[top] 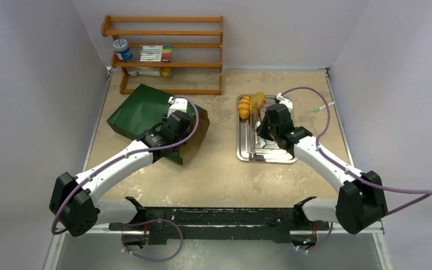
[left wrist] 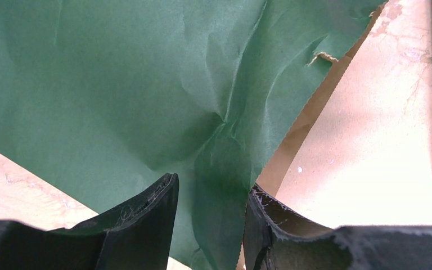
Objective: Take the fake bread out of the paper bag
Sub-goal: Place the fake bread in the container.
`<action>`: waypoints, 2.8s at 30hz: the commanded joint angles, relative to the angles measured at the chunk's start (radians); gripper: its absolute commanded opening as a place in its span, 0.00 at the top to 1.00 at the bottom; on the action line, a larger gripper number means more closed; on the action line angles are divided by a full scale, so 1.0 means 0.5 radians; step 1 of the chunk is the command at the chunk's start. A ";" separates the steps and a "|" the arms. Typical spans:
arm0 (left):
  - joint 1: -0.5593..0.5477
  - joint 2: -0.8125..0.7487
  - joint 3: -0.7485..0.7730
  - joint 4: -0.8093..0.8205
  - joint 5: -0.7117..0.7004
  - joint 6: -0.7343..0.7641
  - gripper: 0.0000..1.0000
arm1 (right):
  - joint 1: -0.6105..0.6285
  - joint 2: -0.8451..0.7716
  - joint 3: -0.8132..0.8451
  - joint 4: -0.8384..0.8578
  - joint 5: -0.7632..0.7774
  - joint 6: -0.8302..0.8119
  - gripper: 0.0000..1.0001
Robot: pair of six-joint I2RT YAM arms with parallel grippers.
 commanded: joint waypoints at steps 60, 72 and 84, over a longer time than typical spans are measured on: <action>0.014 -0.038 0.071 0.018 0.009 0.056 0.59 | -0.109 -0.140 -0.054 0.033 0.097 0.213 0.61; 0.012 -0.063 0.047 0.006 0.003 0.043 0.59 | -0.117 -0.057 0.003 0.070 0.078 0.187 0.59; 0.014 -0.033 0.043 0.046 0.020 0.042 0.59 | -0.120 -0.192 -0.092 -0.051 0.057 0.258 0.58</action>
